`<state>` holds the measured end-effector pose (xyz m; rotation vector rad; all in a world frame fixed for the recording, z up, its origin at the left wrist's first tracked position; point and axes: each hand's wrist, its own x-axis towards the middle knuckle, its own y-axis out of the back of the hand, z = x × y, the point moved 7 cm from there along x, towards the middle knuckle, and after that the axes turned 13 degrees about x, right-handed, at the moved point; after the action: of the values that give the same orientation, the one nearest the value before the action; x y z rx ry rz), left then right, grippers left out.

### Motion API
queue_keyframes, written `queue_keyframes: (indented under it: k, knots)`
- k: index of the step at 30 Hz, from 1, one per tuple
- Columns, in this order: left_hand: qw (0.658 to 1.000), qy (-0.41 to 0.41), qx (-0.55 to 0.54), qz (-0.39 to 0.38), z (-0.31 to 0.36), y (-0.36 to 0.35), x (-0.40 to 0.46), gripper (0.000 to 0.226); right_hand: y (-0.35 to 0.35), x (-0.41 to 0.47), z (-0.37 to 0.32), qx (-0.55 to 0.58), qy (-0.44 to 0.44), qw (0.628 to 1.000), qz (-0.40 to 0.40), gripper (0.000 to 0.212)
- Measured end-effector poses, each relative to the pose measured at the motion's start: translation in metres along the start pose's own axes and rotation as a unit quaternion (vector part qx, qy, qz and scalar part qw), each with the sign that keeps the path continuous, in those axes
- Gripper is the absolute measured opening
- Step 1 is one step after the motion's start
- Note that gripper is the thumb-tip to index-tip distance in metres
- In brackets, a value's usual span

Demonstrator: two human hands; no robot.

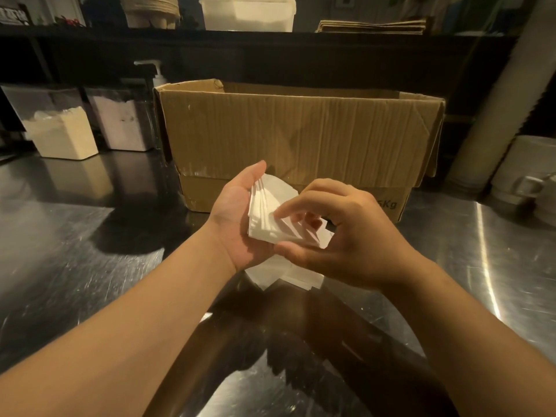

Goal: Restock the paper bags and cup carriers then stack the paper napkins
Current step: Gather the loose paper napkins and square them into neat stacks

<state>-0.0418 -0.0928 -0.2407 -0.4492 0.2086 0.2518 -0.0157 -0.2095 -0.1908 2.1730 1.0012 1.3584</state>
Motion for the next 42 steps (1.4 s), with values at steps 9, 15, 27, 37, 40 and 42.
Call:
queue_keyframes:
  k: [9,15,27,37,40,42]
  knots:
    - [1.0,0.007,0.003,-0.028,-0.003,-0.002,0.001,0.051,0.012,-0.001,-0.002,-0.078,0.046,0.988,0.121,0.034]
    - [0.997,0.024,-0.004,-0.072,-0.008,-0.006,0.003,0.048,0.003,-0.002,-0.008,-0.083,0.069,0.989,0.104,0.031]
    - [0.996,-0.005,-0.069,-0.064,0.005,0.003,0.003,0.052,0.011,-0.01,0.055,0.084,-0.289,0.942,0.146,0.015]
    - [0.993,-0.017,-0.084,-0.08,0.012,0.006,0.004,0.062,-0.029,-0.018,0.051,-0.004,-0.399,0.917,-0.017,0.036]
    - [0.993,-0.019,-0.08,-0.079,0.013,0.005,0.003,0.055,-0.039,-0.018,0.044,-0.064,-0.414,0.907,-0.038,0.049]
    - [0.994,-0.018,-0.078,-0.074,0.012,0.006,0.002,0.053,-0.04,-0.017,0.041,-0.088,-0.42,0.902,-0.039,0.048]
